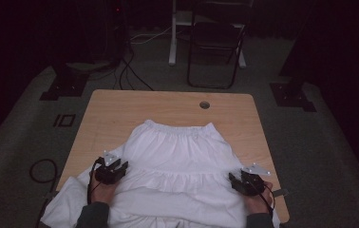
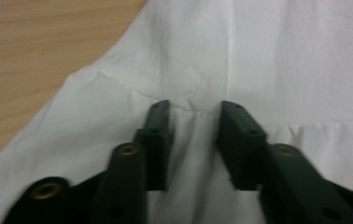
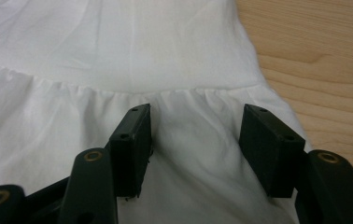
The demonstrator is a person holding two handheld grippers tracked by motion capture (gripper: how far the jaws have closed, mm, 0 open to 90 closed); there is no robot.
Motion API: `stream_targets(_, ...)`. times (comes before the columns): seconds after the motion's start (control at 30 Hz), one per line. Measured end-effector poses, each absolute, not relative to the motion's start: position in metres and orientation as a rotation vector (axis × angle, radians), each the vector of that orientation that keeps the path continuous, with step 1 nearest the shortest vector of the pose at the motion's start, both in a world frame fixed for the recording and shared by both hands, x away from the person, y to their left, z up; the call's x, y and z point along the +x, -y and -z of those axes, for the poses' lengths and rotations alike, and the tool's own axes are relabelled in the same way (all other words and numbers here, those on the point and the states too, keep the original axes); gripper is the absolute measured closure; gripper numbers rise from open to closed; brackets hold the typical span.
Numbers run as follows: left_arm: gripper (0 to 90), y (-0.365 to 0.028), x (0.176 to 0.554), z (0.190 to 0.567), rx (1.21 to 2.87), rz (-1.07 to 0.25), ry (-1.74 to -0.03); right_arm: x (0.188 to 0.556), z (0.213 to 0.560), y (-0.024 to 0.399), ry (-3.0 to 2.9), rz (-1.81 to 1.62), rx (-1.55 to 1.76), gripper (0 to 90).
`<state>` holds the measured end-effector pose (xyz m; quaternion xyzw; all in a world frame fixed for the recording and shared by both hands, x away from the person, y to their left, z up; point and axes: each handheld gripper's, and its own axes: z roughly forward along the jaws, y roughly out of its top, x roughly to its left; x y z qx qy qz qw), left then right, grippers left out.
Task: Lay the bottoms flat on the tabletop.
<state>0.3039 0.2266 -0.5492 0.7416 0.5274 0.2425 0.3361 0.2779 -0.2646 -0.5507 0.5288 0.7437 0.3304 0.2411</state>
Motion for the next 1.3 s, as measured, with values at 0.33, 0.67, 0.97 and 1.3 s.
stream_targets(0.33,72.1,-0.238,0.249,0.549,1.904,-0.648,-1.454,0.261,0.550,0.249,-2.100,-0.922,1.368,51.4)
stream_targets(0.67,70.0,-0.231,0.221,0.543,1.977,-0.599,-1.451,0.234,0.546,0.261,-2.104,-0.853,1.392,71.8)
stream_targets(0.97,49.6,-0.224,0.216,0.539,1.985,-0.657,-1.384,0.229,0.537,0.260,-2.046,-0.880,1.424,50.1)
stream_targets(1.3,41.5,-0.223,0.232,0.551,1.966,-0.626,-1.358,0.245,0.547,0.251,-2.109,-0.861,1.428,39.1)
